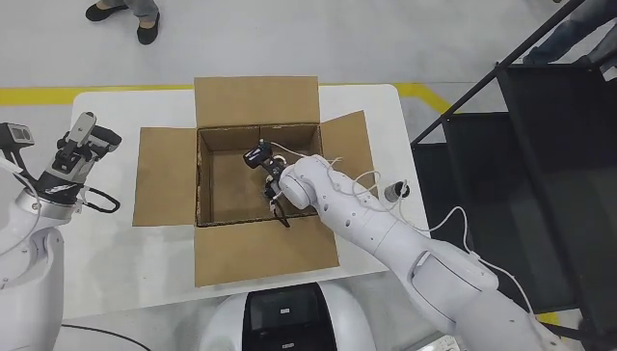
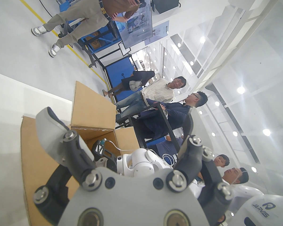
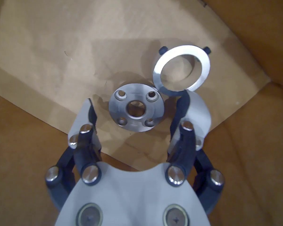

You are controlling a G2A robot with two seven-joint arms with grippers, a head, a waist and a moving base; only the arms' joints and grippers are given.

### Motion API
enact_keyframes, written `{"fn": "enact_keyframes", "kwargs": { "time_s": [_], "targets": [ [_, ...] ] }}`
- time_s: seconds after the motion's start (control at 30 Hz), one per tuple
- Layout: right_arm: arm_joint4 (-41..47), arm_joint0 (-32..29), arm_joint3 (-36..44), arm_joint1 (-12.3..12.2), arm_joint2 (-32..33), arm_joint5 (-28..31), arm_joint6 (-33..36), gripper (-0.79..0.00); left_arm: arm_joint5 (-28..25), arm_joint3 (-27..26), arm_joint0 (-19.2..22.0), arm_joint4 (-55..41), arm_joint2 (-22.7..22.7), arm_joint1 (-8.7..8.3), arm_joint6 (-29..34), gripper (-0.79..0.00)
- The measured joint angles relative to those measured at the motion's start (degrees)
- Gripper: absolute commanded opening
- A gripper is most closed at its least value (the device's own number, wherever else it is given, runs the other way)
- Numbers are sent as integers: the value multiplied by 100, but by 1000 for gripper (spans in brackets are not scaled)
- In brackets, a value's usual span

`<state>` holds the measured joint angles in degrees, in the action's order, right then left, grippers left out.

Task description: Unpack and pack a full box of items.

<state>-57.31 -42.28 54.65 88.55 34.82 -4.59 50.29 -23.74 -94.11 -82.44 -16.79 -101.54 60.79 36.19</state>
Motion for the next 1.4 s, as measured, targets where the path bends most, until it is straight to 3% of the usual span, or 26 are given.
{"fn": "enact_keyframes", "kwargs": {
  "time_s": [0.37, 0.67, 1.1, 1.4],
  "targets": [
    [-525, -45, 477, -30, 71, 23, 234, -785, 0, 0, 0, 0, 0, 0, 0, 0],
    [-1089, -582, 2135, -323, 440, 578, 810, -785, 0, 0, 0, 0, 0, 0, 0, 0],
    [-313, -2593, 5132, -950, 2272, 2073, 252, -785, 0, 0, 0, 0, 0, 0, 0, 0],
    [530, -3710, 6126, -1208, 3492, 2658, -50, -785, 0, 0, 0, 0, 0, 0, 0, 0]
  ]
}}
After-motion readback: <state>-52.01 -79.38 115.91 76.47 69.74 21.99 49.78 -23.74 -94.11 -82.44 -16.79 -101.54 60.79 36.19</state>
